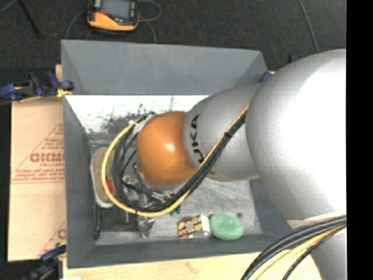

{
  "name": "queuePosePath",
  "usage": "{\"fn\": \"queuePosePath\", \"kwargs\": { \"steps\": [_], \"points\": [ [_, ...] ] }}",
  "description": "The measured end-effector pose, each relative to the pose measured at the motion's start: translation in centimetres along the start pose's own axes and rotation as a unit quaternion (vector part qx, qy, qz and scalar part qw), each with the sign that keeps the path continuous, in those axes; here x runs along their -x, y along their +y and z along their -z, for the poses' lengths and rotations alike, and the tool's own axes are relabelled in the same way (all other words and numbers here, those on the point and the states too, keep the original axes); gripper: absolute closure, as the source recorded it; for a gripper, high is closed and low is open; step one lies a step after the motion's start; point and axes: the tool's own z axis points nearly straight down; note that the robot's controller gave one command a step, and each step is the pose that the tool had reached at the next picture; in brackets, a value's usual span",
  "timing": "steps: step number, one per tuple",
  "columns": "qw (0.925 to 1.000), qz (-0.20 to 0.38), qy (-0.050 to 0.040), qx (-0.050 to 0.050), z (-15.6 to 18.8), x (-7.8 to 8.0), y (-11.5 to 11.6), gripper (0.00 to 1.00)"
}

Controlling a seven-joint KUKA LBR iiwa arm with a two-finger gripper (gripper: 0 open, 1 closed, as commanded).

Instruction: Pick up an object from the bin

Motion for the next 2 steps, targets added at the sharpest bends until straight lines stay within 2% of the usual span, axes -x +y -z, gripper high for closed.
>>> {"fn": "queuePosePath", "kwargs": {
  "steps": [1,2],
  "points": [
    [0.9914,-0.131,0.0003,0.0,0.0,0.5,1.3,0.0],
    [0.9949,-0.101,-0.0002,-0.001,0.0,0.9,3.7,1.0]
  ]
}}
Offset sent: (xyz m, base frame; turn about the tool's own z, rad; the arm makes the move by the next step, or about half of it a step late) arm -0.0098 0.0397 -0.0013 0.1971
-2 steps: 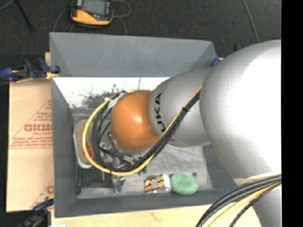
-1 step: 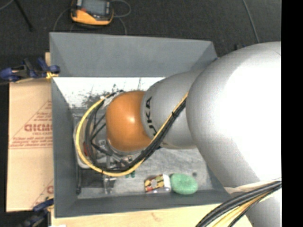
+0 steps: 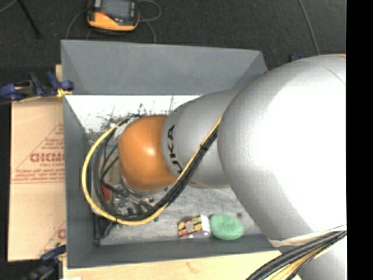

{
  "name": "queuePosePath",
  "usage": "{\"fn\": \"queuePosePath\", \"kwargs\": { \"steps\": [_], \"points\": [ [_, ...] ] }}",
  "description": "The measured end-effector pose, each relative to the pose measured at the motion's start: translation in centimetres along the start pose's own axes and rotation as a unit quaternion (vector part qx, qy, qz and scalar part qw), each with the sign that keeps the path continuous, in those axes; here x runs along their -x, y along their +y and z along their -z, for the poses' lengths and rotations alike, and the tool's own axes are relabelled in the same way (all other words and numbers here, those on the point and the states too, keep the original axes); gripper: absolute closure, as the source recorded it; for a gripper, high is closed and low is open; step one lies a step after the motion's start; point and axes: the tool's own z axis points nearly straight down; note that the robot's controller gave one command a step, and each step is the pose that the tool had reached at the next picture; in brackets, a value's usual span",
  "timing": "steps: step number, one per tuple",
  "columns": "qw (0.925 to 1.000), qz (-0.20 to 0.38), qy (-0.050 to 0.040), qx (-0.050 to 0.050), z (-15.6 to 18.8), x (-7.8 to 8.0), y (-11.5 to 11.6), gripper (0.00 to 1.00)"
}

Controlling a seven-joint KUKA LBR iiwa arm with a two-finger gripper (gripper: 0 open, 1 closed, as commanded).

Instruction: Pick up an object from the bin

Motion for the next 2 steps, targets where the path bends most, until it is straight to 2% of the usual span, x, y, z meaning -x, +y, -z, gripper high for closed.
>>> {"fn": "queuePosePath", "kwargs": {
  "steps": [1,2],
  "points": [
    [1.0,-0.002,0.0059,-0.001,-0.2,-0.31,-0.11,0.0],
    [1.0,-0.001,0.0013,0.001,-0.02,-0.09,0.18,1.0]
  ]
}}
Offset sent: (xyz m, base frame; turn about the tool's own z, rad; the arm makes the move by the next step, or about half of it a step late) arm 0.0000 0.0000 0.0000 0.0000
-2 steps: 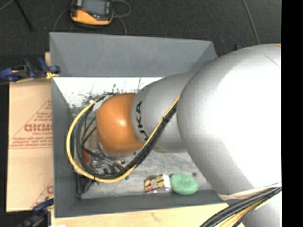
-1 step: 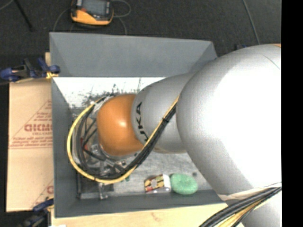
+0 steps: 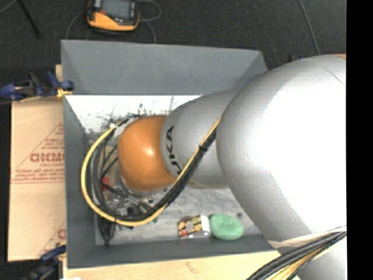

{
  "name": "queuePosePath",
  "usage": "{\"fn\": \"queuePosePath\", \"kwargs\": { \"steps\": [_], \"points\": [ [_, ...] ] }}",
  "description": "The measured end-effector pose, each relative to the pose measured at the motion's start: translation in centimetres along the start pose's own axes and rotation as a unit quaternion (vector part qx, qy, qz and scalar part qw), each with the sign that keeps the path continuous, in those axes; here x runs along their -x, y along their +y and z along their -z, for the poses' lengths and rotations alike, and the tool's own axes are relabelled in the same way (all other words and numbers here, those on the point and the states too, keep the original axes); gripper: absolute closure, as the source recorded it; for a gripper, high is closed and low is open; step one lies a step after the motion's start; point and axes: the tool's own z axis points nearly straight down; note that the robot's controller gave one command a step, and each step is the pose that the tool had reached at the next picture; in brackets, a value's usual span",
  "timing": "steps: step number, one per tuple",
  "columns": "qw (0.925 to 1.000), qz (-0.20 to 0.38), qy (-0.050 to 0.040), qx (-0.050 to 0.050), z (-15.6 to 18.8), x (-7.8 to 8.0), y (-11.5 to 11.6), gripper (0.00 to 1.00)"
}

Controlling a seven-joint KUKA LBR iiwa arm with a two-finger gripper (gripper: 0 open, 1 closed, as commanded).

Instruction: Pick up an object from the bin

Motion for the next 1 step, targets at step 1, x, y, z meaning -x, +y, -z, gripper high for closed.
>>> {"fn": "queuePosePath", "kwargs": {
  "steps": [1],
  "points": [
    [1.0,0.0,0.0,0.0,0.0,0.0,0.01,1.0]
  ]
}}
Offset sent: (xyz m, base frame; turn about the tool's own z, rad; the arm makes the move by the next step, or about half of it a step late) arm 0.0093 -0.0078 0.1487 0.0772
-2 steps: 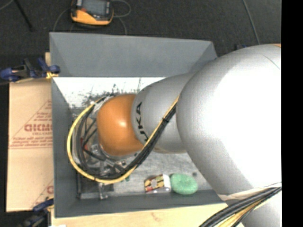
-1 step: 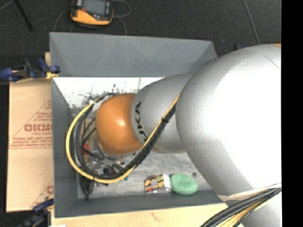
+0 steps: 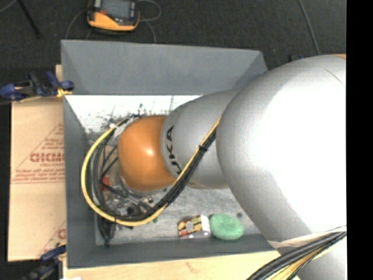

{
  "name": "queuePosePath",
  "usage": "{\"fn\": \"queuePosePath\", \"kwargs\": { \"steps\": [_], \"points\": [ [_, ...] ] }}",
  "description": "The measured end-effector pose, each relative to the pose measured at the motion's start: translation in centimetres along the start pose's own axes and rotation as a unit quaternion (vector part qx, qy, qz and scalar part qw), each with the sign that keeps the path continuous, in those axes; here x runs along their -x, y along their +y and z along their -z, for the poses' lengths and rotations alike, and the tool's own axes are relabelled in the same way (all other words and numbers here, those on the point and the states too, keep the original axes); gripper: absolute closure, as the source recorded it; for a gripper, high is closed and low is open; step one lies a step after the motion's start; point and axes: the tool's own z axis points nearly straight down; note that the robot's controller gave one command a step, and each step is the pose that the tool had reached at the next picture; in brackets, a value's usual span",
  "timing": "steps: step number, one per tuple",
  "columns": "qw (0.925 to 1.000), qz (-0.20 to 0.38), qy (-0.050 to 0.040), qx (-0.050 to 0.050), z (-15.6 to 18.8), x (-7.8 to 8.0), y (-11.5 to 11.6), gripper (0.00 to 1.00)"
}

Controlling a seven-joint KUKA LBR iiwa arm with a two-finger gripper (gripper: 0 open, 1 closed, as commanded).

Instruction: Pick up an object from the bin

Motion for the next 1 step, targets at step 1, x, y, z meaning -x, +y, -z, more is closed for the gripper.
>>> {"fn": "queuePosePath", "kwargs": {
  "steps": [1],
  "points": [
    [0.9993,-0.036,-0.0021,0.0,15.0,0.87,-0.99,1.0]
  ]
}}
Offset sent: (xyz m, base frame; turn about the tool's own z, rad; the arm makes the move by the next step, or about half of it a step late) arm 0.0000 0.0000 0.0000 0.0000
